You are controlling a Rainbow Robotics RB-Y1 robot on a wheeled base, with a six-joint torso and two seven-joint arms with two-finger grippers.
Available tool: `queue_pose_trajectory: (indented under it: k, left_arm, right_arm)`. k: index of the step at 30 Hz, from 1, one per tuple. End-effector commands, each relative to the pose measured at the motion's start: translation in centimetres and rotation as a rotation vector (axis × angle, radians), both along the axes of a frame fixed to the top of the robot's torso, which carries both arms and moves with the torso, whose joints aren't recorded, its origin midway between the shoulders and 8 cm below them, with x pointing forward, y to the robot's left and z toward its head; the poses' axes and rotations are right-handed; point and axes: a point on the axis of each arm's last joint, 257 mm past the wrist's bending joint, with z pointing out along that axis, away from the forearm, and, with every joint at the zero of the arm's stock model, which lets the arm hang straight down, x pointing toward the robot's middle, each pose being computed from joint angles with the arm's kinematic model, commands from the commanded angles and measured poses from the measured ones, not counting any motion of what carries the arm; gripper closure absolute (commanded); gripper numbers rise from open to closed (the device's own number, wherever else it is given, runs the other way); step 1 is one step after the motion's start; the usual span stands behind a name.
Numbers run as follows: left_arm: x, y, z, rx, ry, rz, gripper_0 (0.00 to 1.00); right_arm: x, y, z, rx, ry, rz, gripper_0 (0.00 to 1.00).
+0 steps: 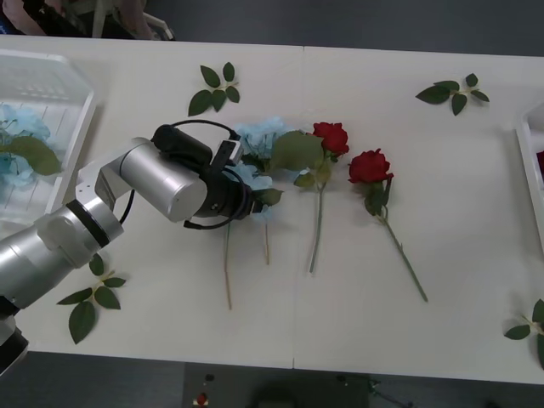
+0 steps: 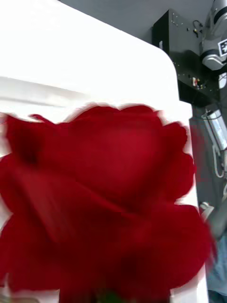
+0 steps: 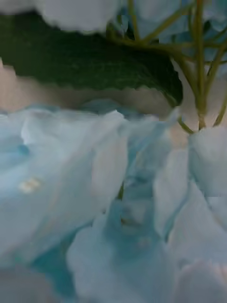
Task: Put the red flowers into the right box and the blue flowers into the left box
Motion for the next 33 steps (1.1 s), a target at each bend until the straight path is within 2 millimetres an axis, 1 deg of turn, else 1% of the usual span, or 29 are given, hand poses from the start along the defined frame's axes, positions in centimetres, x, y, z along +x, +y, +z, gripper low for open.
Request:
queue_pose_trajectory:
  k: [1, 2, 3, 4, 6, 9, 12, 14, 15, 16, 18, 19, 20, 22, 23, 25, 26, 27, 28, 29, 30, 31, 33]
  left_arm:
    - [2.0, -0.7, 0.4, 0.019, -0.069, -0.027, 0.13]
    - [2.0, -0.7, 0.0, 0.029, -0.073, -0.032, 0.44]
    - [2.1, -0.8, 0.0, 0.035, -0.078, -0.035, 0.79]
    - [2.2, -0.6, 0.0, 0.045, -0.085, -0.036, 0.99]
    - [2.4, -0.5, 0.2, 0.051, -0.095, -0.04, 1.0]
    - [2.6, -0.3, 0.7, 0.066, -0.117, -0.049, 1.0]
    - [2.7, 0.0, 1.9, 0.069, -0.139, -0.063, 1.0]
    - [2.3, 1.0, 3.4, 0.095, -0.15, -0.081, 1.0]
    - [2.0, 1.5, 4.6, 0.11, -0.158, -0.095, 1.0]
    - [1.5, 1.9, 5.4, 0.115, -0.156, -0.104, 1.0]
    - [0.1, 3.0, 8.0, 0.119, -0.145, -0.122, 1.0]
    - [-0.5, 4.0, 9.8, 0.129, -0.145, -0.129, 1.0]
    - [-1.0, 4.4, 10.6, 0.136, -0.142, -0.135, 1.0]
    - [-2.6, 7.7, 14.6, 0.187, -0.136, -0.129, 1.0]
    - [-3.0, 8.8, 15.6, 0.206, -0.137, -0.124, 1.0]
    - [-4.4, 13.6, 19.4, 0.306, -0.137, -0.094, 1.0]
    - [-4.9, 15.7, 20.6, 0.363, -0.14, -0.089, 1.0]
    - [-5.1, 18.6, 22.1, 0.444, -0.152, -0.077, 1.0]
    - [-5.0, 20.2, 22.9, 0.487, -0.163, -0.07, 1.0]
    - [-4.7, 23.6, 24.6, 0.587, -0.184, -0.052, 1.0]
    - [-4.2, 25.6, 25.6, 0.646, -0.201, -0.034, 1.0]
    - [-3.5, 28.3, 26.9, 0.728, -0.229, -0.007, 1.0]
    - [-2.0, 31.8, 28.7, 0.834, -0.273, 0.055, 1.0]
  right_arm:
    - [0.1, -0.6, 1.6, 0.005, -0.032, 0.007, 0.39]
    - [0.2, -0.5, 1.6, 0.018, -0.037, 0.008, 0.35]
    - [0.2, -0.4, 1.6, 0.035, -0.044, 0.007, 0.31]
    - [0.4, 0.0, 1.7, 0.055, -0.053, 0.012, 0.3]
    - [0.6, 0.6, 1.8, 0.068, -0.052, 0.035, 0.28]
    - [1.2, 2.7, 2.1, 0.125, -0.051, 0.094, 0.26]
    - [1.1, 5.7, 2.0, 0.219, -0.027, 0.147, 0.25]
    - [0.8, 8.8, 2.3, 0.283, 0.0, 0.195, 0.25]
    - [0.4, 10.6, 2.2, 0.324, 0.016, 0.219, 0.25]
    - [0.0, 12.0, 2.1, 0.361, 0.024, 0.23, 0.25]
    - [-1.3, 15.2, 1.8, 0.435, 0.054, 0.251, 0.25]
    - [-2.2, 16.7, 1.8, 0.459, 0.073, 0.256, 0.25]
    - [-2.6, 17.6, 1.7, 0.472, 0.081, 0.262, 0.25]
    - [-4.2, 21.7, 1.1, 0.518, 0.111, 0.277, 0.25]
    - [-4.6, 22.6, 1.0, 0.529, 0.116, 0.274, 0.25]
    - [-6.3, 26.4, 0.1, 0.552, 0.126, 0.263, 0.25]
    - [-7.0, 27.8, -0.4, 0.553, 0.128, 0.255, 0.25]
    - [-7.7, 29.3, -0.8, 0.547, 0.132, 0.246, 0.25]
    - [-8.0, 30.1, -1.1, 0.543, 0.135, 0.247, 0.25]
    - [-8.7, 31.7, -1.8, 0.536, 0.148, 0.249, 0.25]
    - [-9.1, 32.7, -2.4, 0.537, 0.159, 0.247, 0.25]
    - [-9.6, 33.9, -3.1, 0.536, 0.168, 0.249, 0.25]
    - [-9.9, 35.8, -4.2, 0.521, 0.175, 0.266, 0.25]
